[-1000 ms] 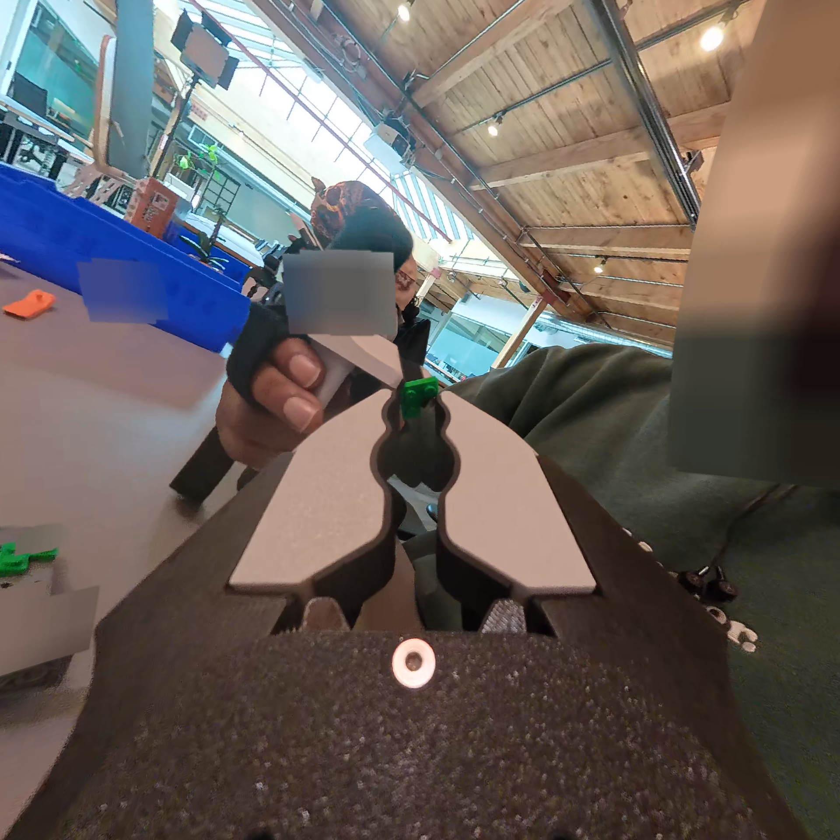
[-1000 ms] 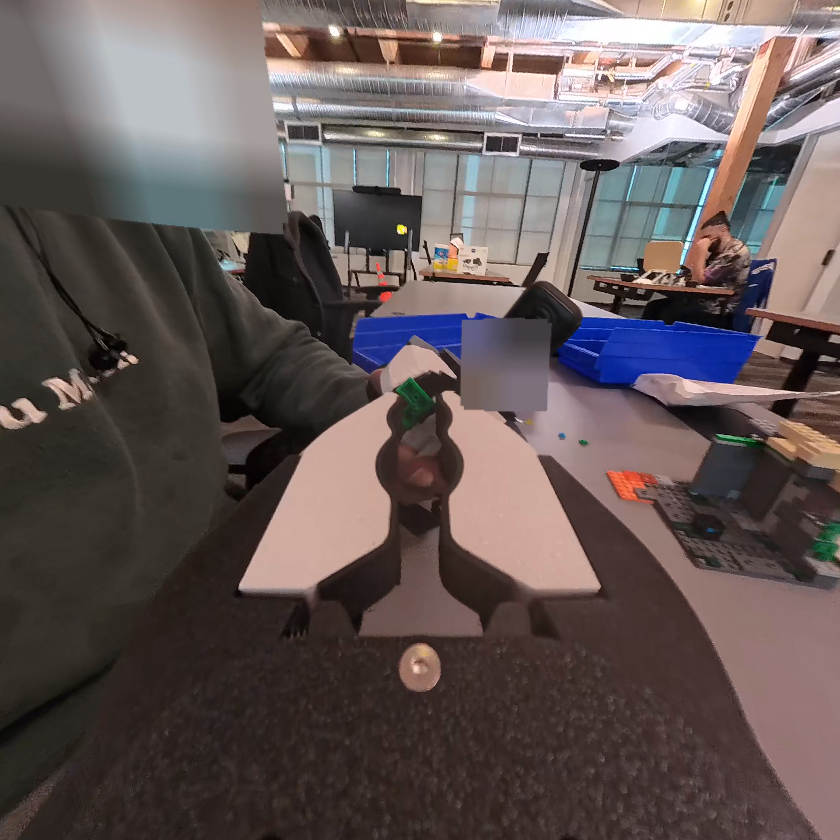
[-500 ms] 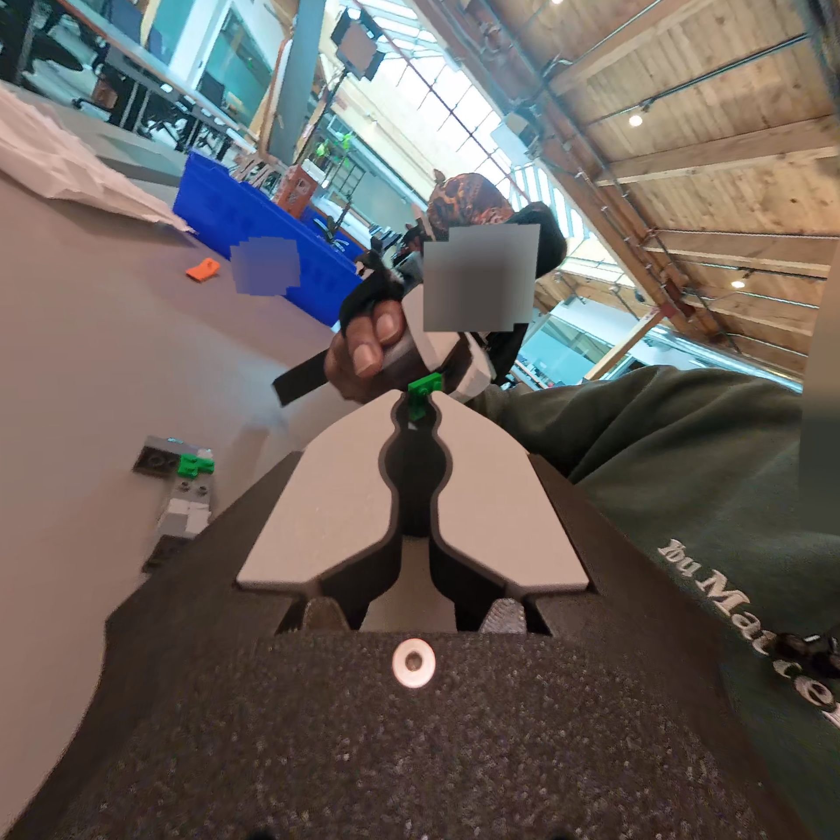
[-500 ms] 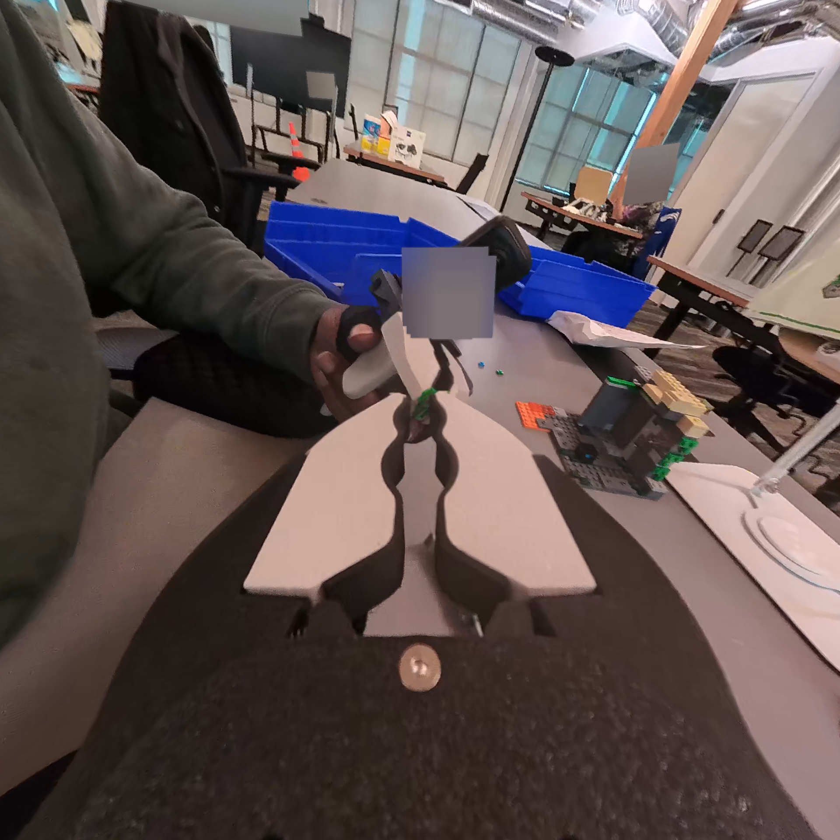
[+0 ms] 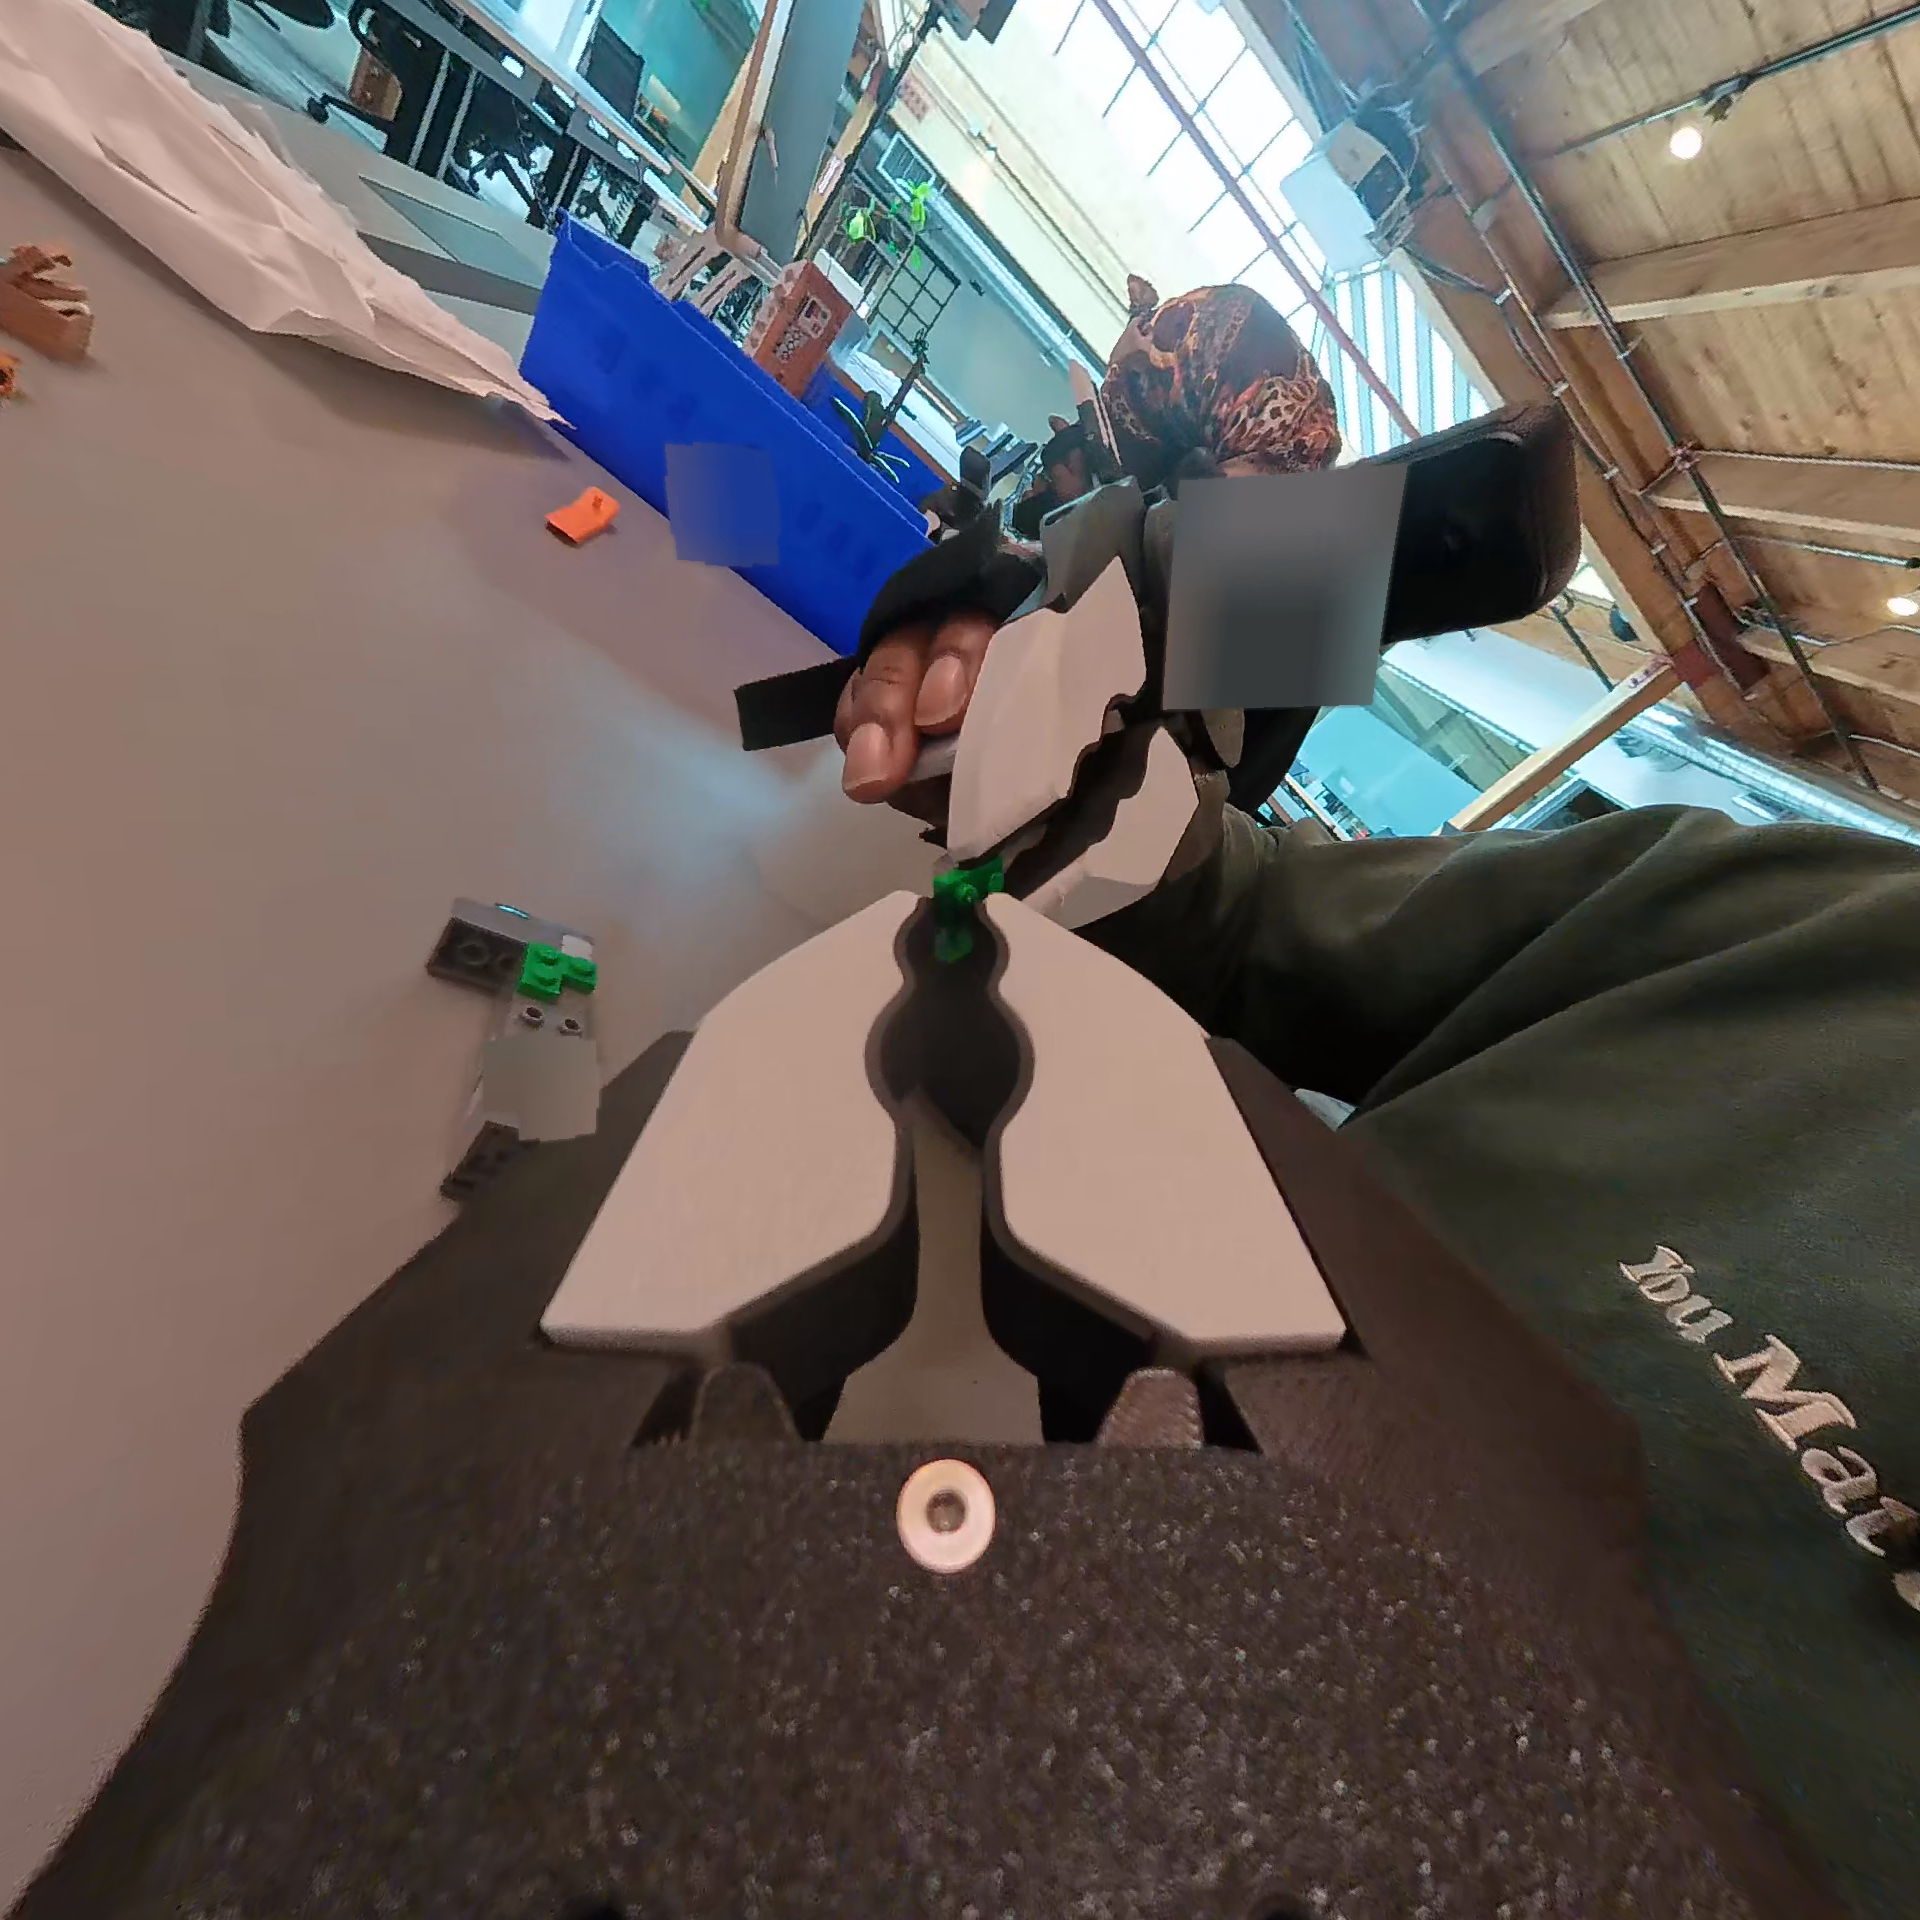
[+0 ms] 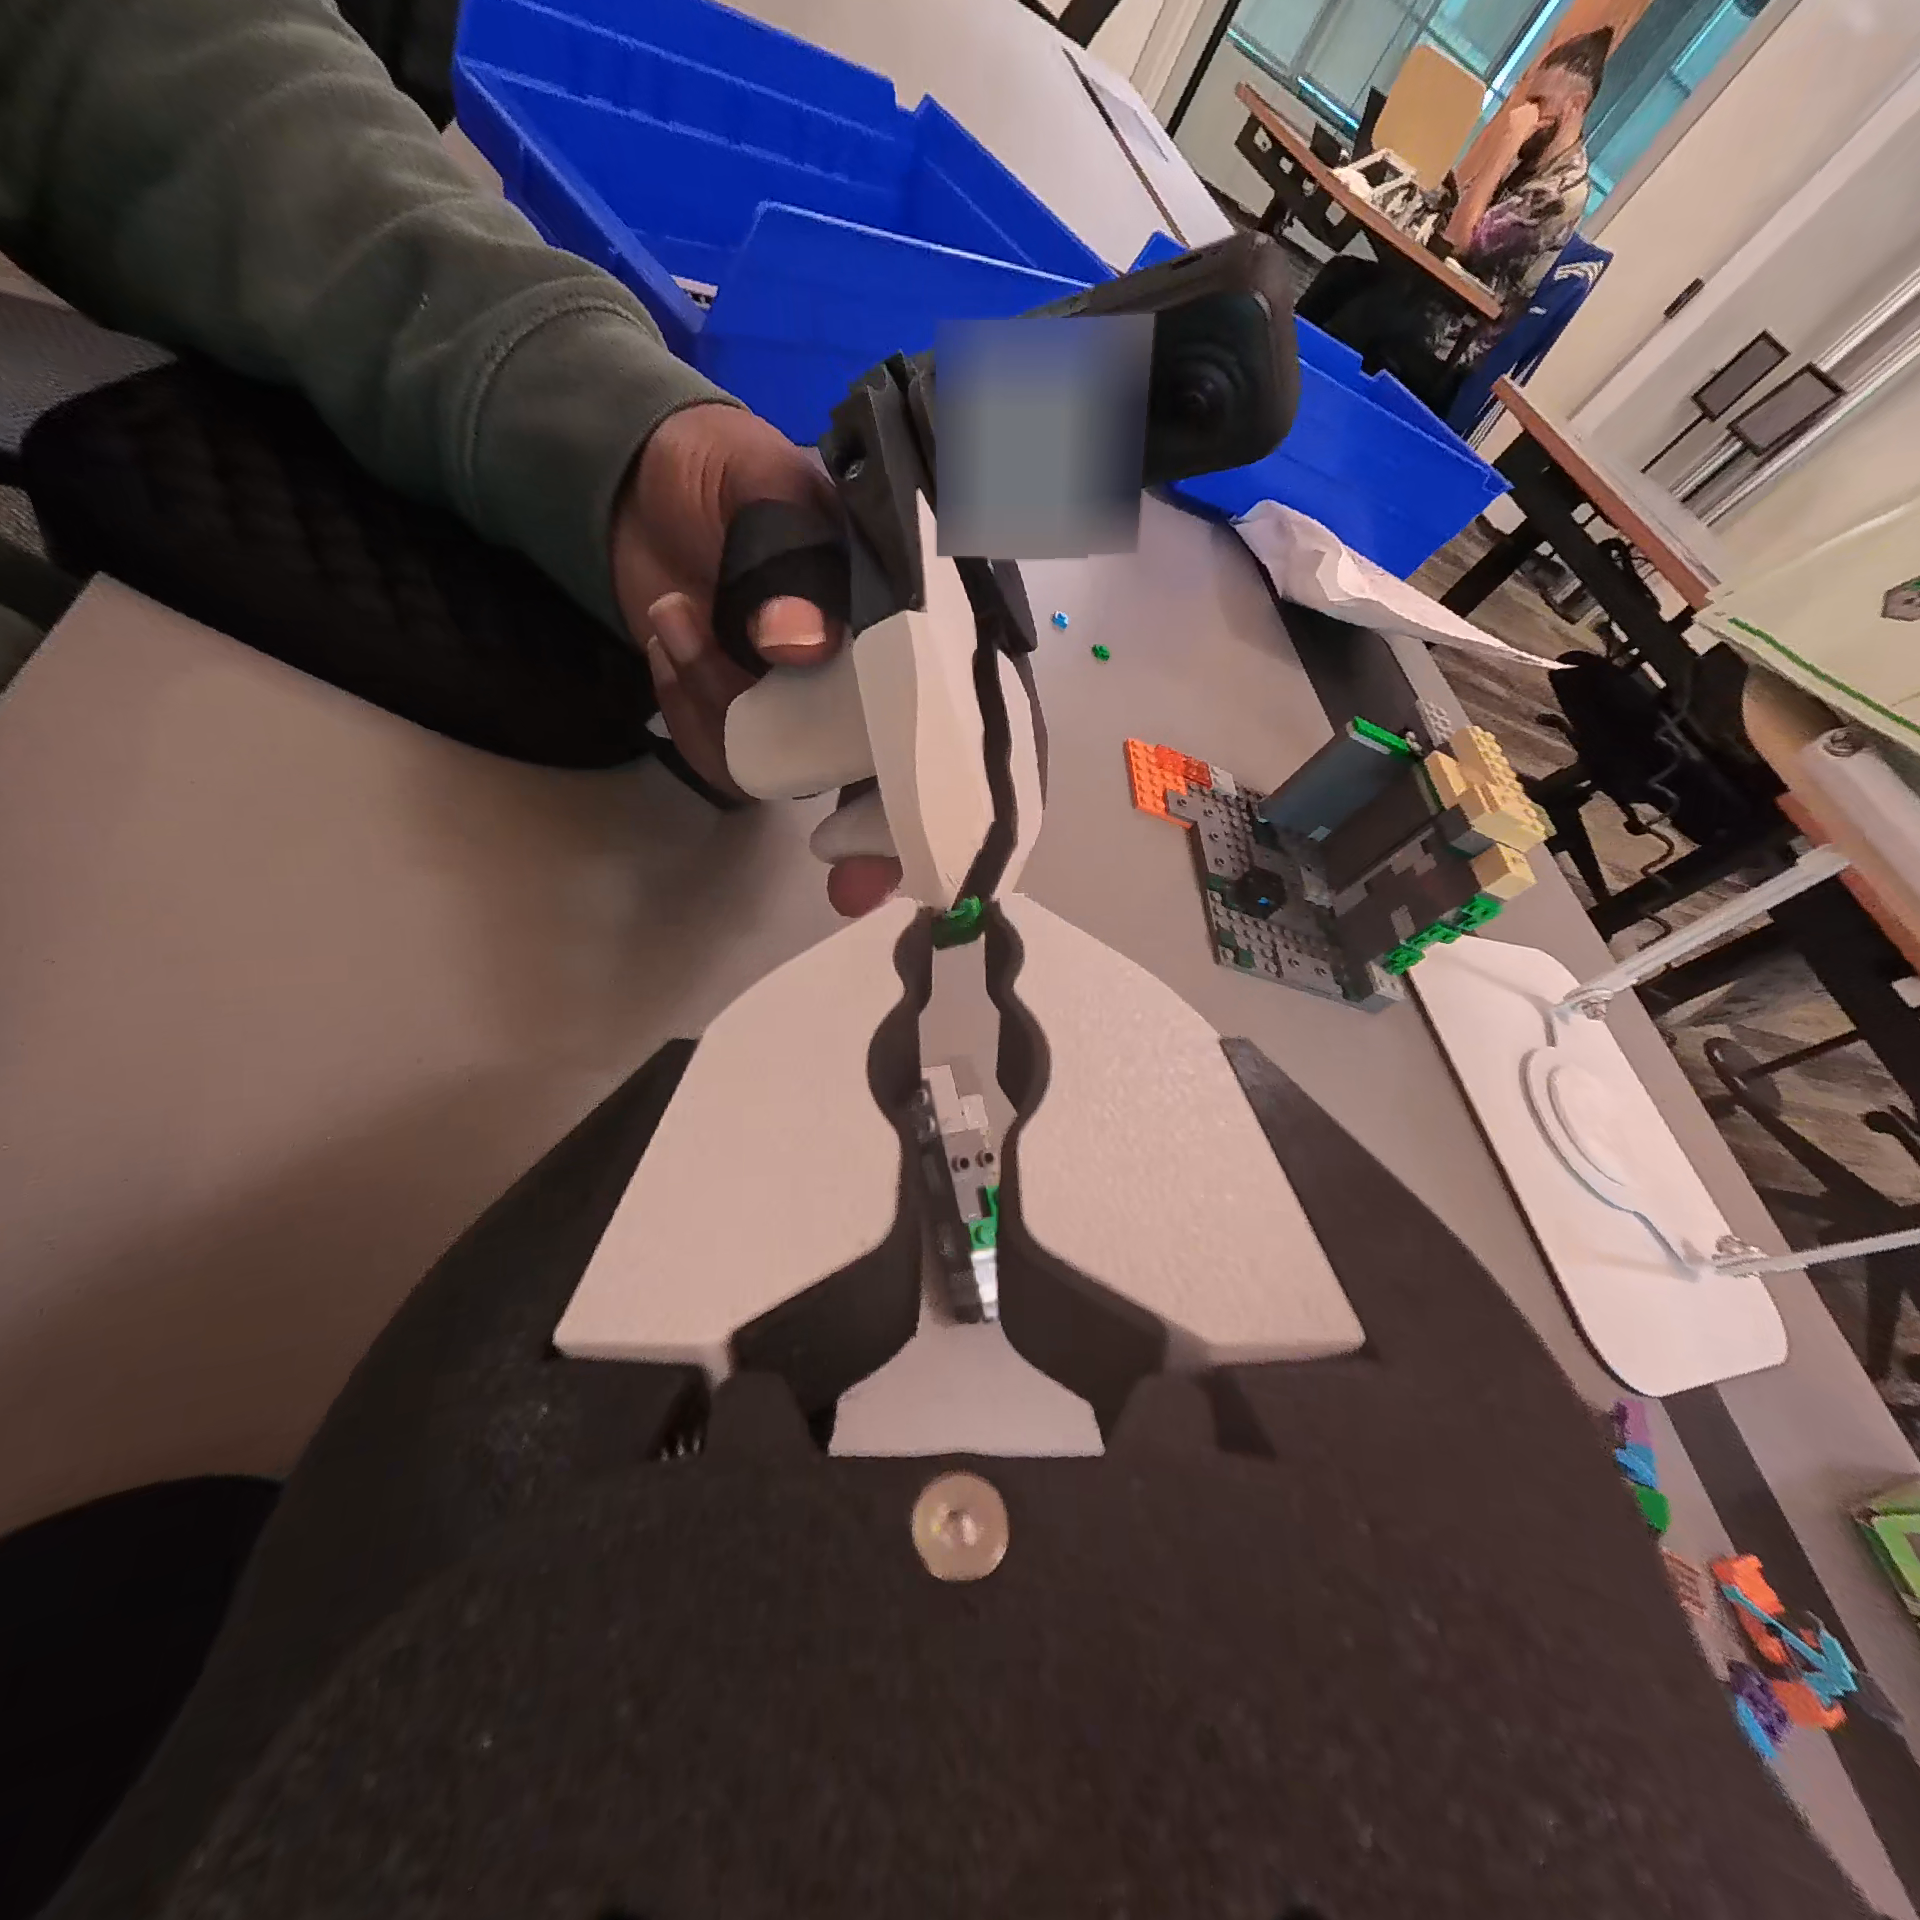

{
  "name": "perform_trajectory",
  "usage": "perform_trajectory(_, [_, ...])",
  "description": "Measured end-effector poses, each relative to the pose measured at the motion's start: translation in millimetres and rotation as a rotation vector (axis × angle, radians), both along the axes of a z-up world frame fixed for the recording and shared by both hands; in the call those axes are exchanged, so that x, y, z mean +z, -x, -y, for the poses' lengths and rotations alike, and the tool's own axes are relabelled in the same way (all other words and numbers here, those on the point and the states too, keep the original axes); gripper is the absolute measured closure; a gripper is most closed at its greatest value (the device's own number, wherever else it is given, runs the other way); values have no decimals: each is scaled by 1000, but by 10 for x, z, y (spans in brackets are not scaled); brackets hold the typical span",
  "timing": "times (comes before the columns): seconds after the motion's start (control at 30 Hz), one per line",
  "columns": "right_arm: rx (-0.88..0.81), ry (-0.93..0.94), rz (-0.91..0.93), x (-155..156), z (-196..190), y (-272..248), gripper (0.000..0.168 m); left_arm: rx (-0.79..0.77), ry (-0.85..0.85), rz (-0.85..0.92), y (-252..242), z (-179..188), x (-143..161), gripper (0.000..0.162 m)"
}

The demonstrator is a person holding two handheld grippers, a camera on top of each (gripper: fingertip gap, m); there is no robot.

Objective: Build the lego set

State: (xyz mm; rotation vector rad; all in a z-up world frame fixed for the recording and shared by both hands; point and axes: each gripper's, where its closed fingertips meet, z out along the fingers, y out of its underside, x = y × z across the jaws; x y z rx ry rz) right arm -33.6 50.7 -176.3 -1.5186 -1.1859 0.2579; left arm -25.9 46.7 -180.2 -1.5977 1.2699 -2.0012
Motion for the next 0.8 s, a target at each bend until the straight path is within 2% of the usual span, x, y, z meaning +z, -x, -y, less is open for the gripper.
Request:
perform_trajectory(0.43, [-49, 32, -208, 69, -75, -28, 161, 1, 29, 50, 11, -43, 52, 151])
perform_trajectory(0.8, [-50, 26, -241, 62, -99, -30, 161, -11, 40, 52, 19, -40, 59, 155])
